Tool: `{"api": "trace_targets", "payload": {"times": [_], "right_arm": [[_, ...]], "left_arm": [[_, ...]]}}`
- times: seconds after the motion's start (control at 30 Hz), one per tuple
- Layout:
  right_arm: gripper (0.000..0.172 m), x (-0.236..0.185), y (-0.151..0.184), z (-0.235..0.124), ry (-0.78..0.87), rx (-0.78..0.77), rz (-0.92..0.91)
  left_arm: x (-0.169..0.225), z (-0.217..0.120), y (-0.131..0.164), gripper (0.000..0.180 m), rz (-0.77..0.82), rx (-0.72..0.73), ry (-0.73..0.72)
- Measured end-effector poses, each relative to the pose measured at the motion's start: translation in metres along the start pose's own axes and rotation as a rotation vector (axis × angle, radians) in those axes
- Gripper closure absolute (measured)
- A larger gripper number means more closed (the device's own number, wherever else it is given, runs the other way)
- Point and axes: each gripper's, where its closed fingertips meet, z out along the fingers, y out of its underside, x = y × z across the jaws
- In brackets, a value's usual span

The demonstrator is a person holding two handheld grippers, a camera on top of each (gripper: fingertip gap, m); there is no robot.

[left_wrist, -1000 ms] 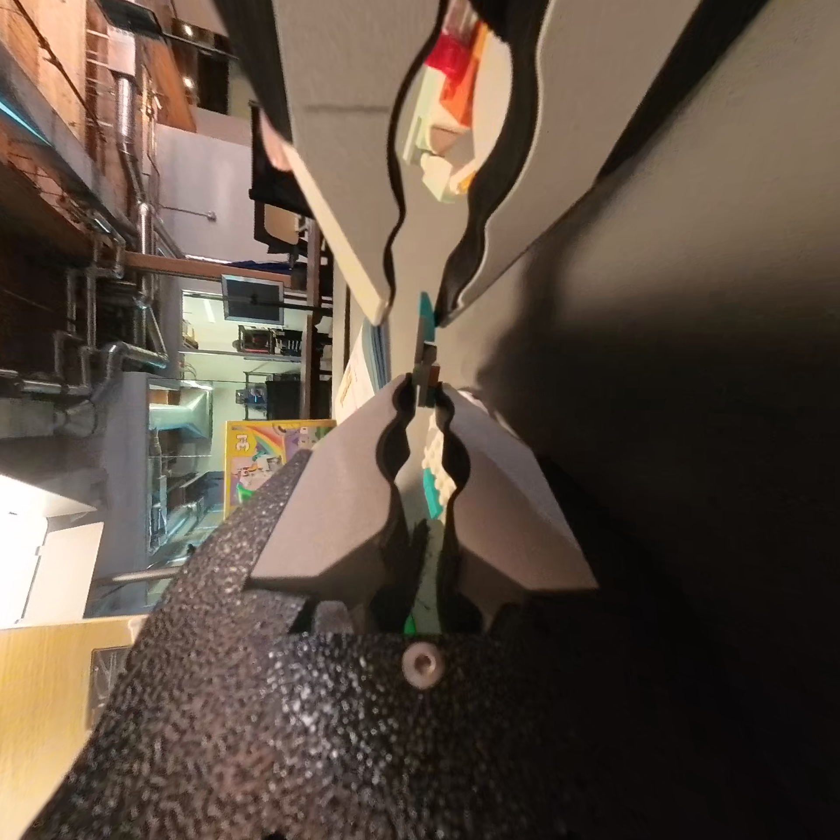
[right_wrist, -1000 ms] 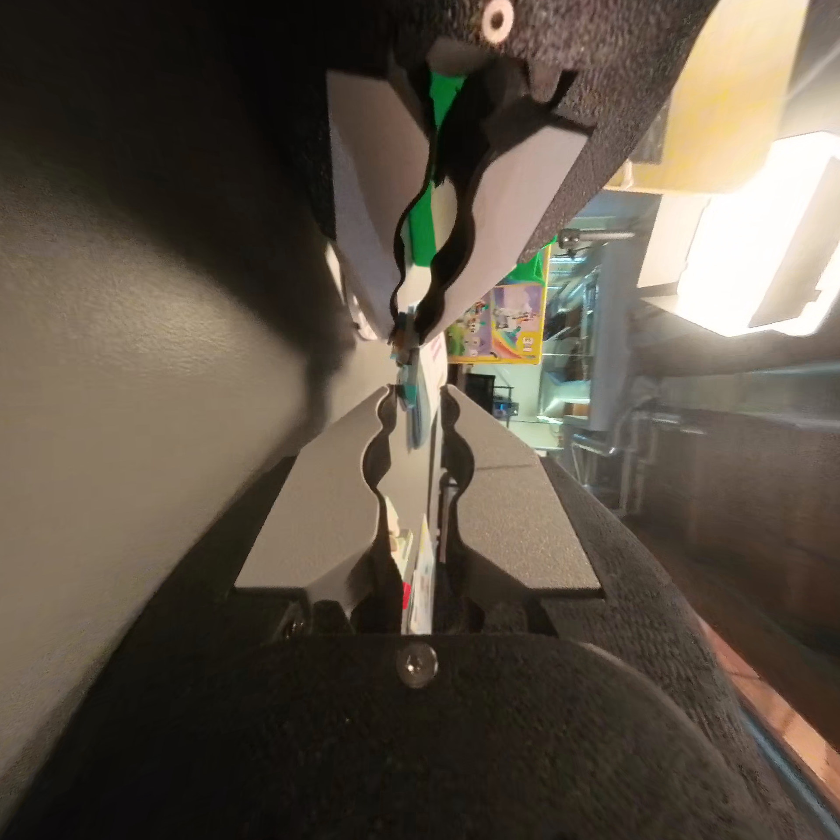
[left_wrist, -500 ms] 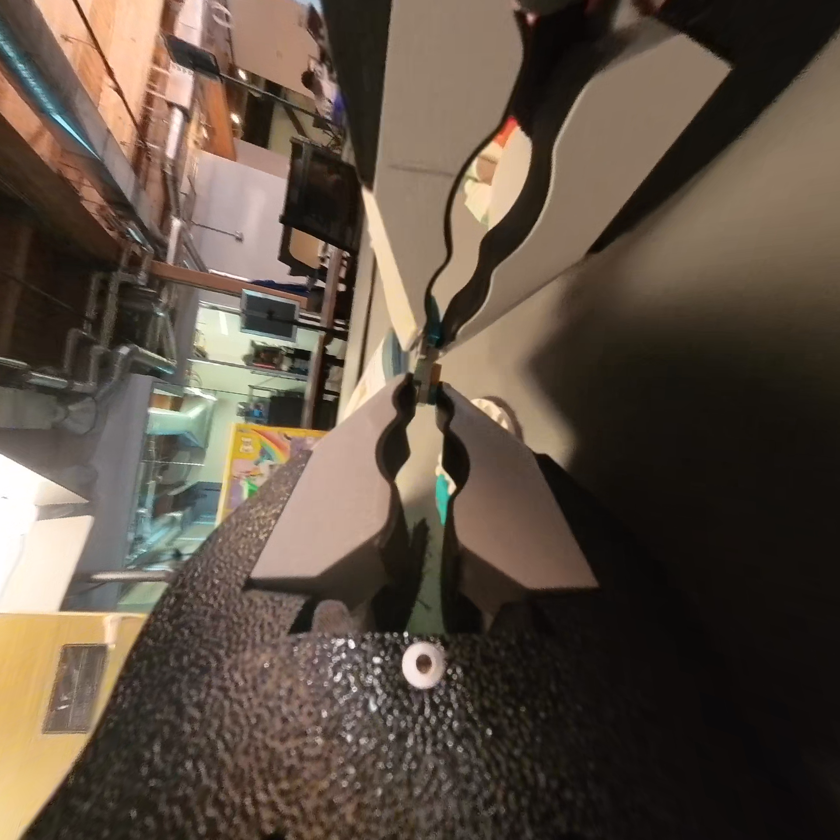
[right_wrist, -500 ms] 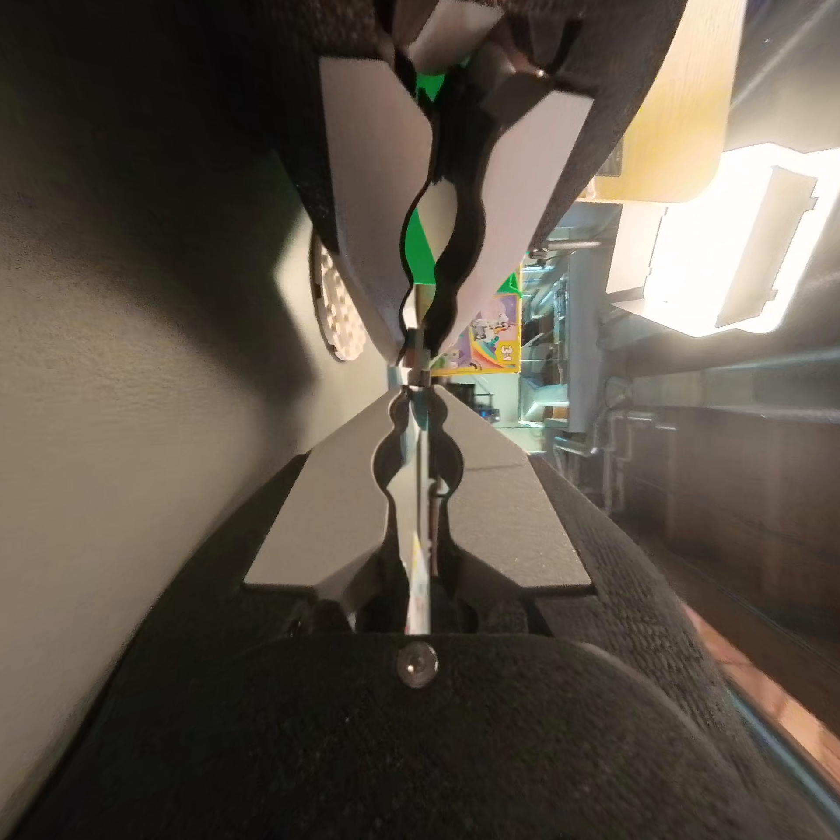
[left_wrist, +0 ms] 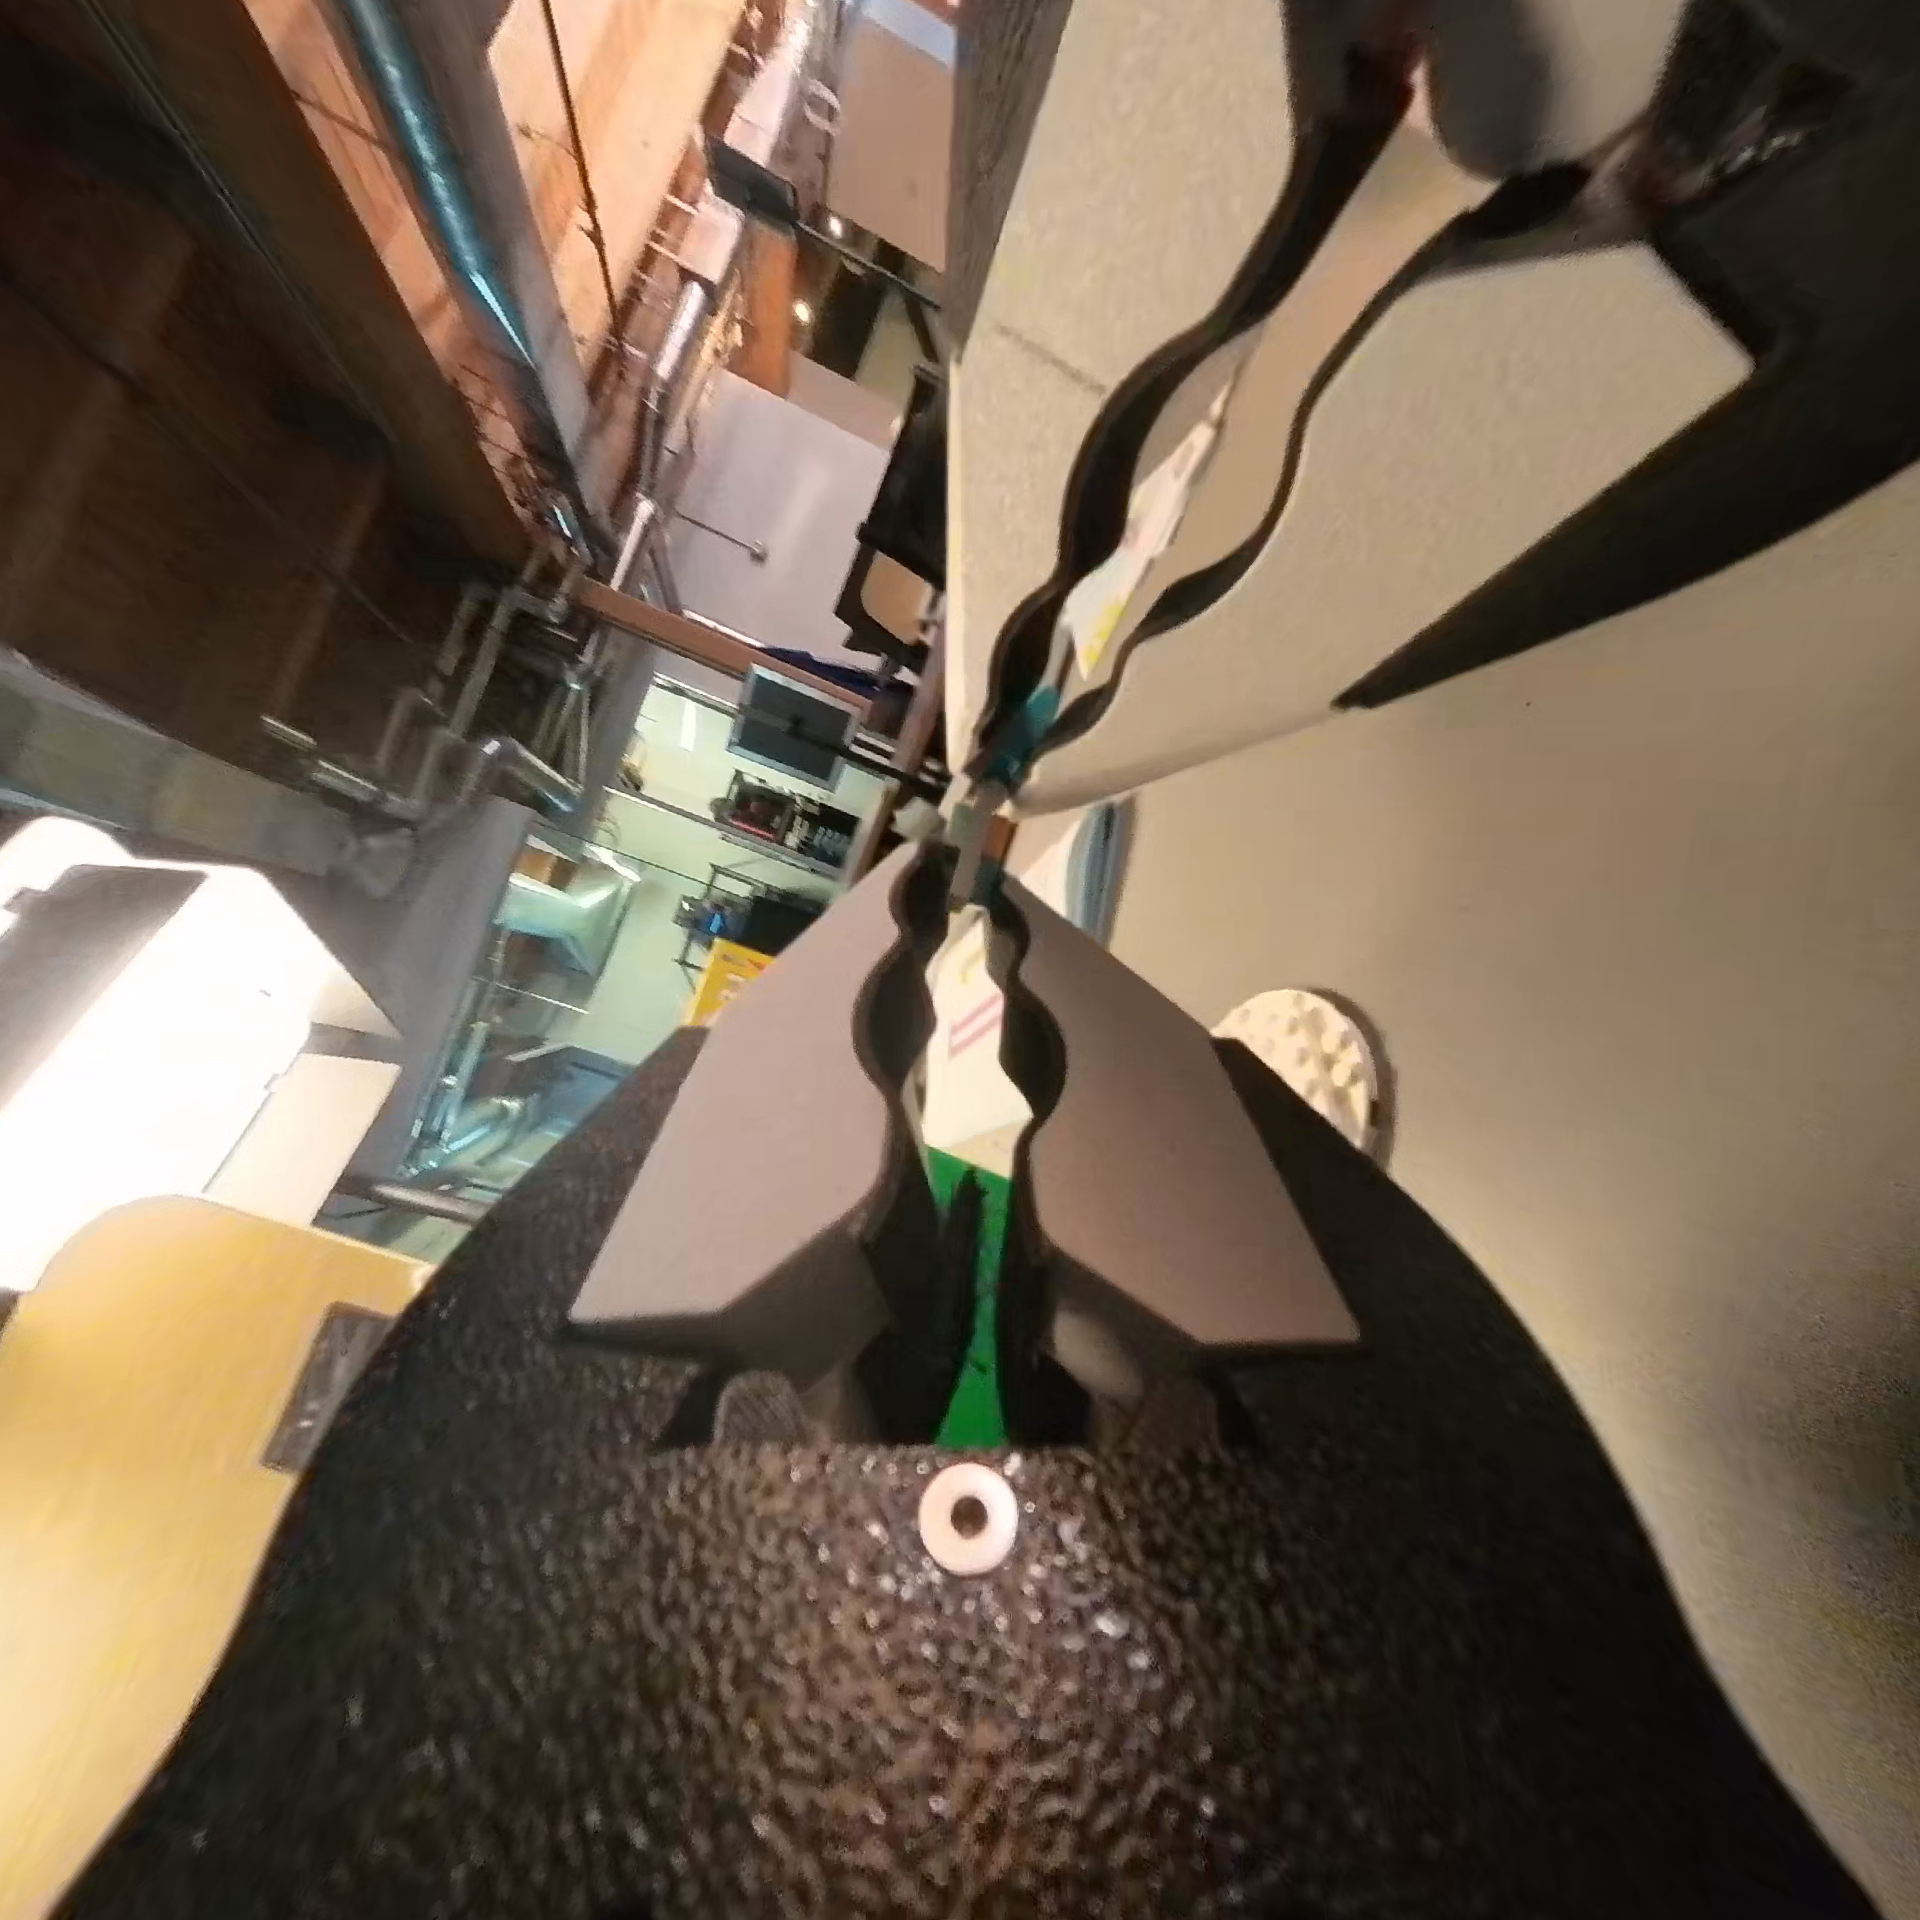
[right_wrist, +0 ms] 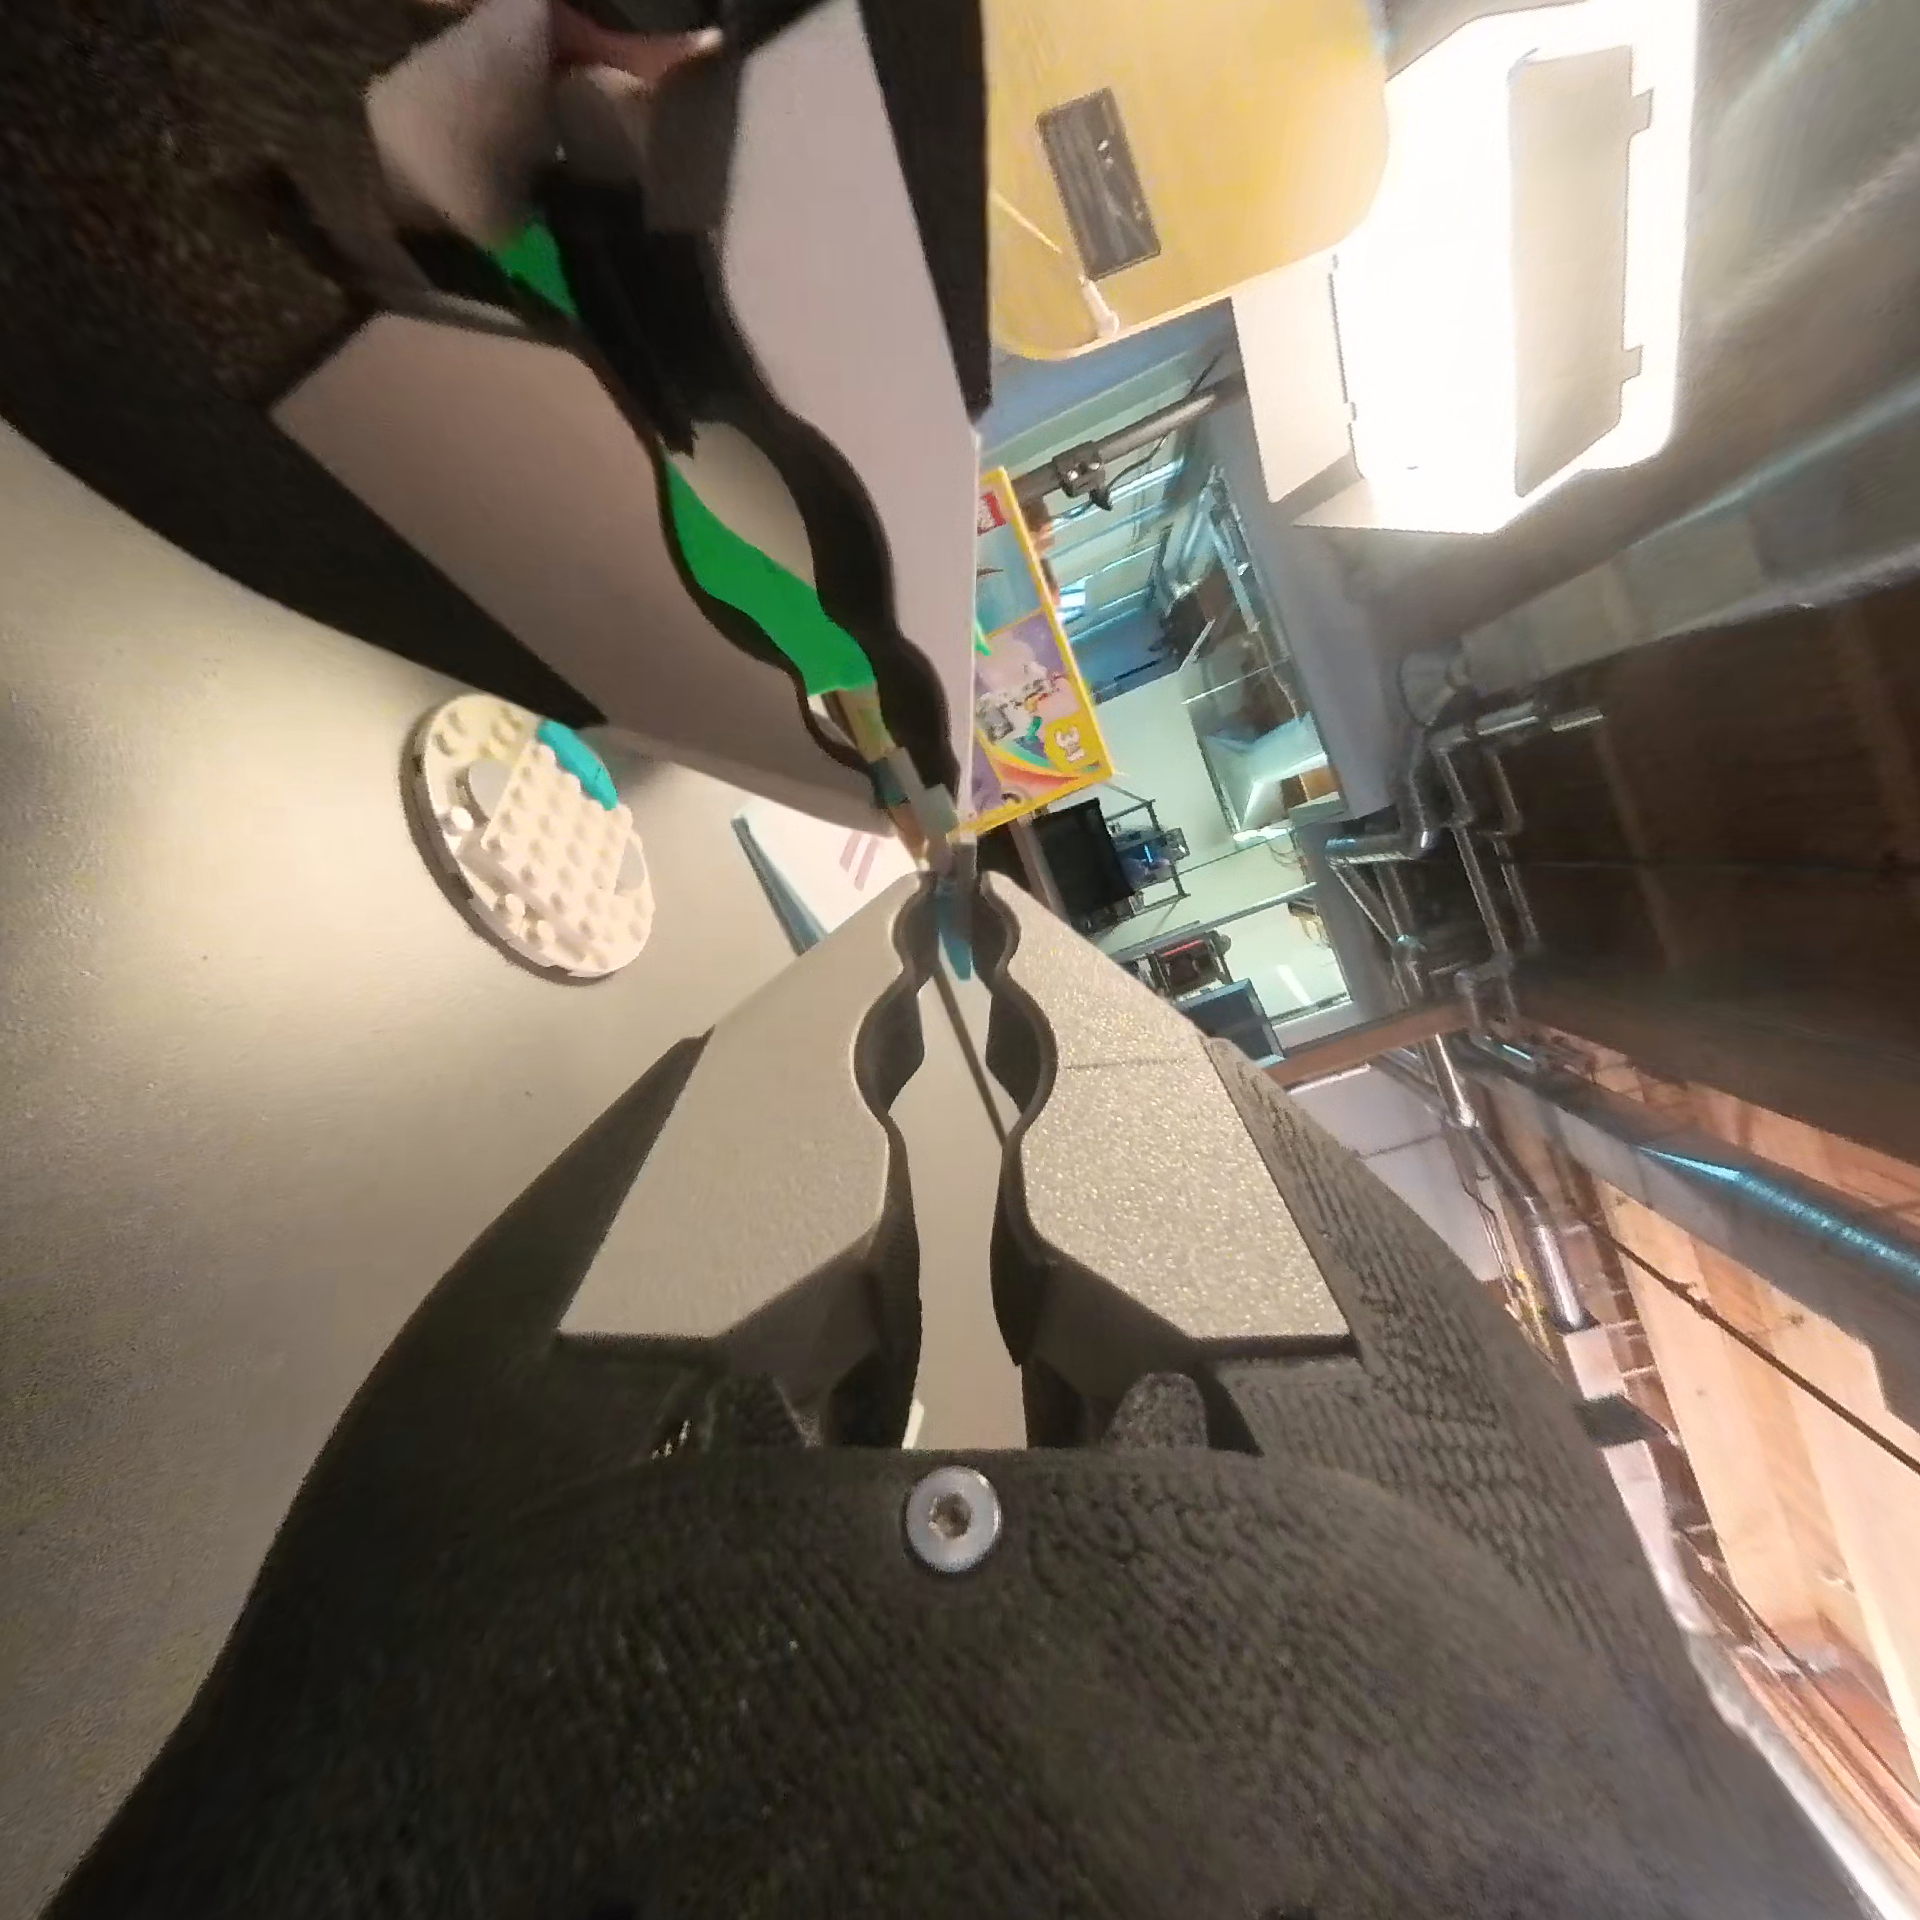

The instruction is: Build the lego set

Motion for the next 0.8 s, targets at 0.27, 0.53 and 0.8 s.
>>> {"api": "trace_targets", "payload": {"times": [0.27, 0.53, 0.8], "right_arm": [[0.168, 0.037, 0.009, -0.013, 0.052, 0.045, 0.333], [0.168, 0.046, 0.024, -0.011, 0.001, 0.058, 0.473], [0.168, 0.001, 0.007, -0.005, -0.092, 0.060, 0.033]], "left_arm": [[-0.030, -0.018, -0.019, 0.180, -0.042, 0.119, -0.164], [-0.007, -0.009, -0.015, 0.180, -0.365, 0.167, 0.022], [0.013, -0.002, -0.008, 0.139, -0.102, 0.051, 0.055]]}}
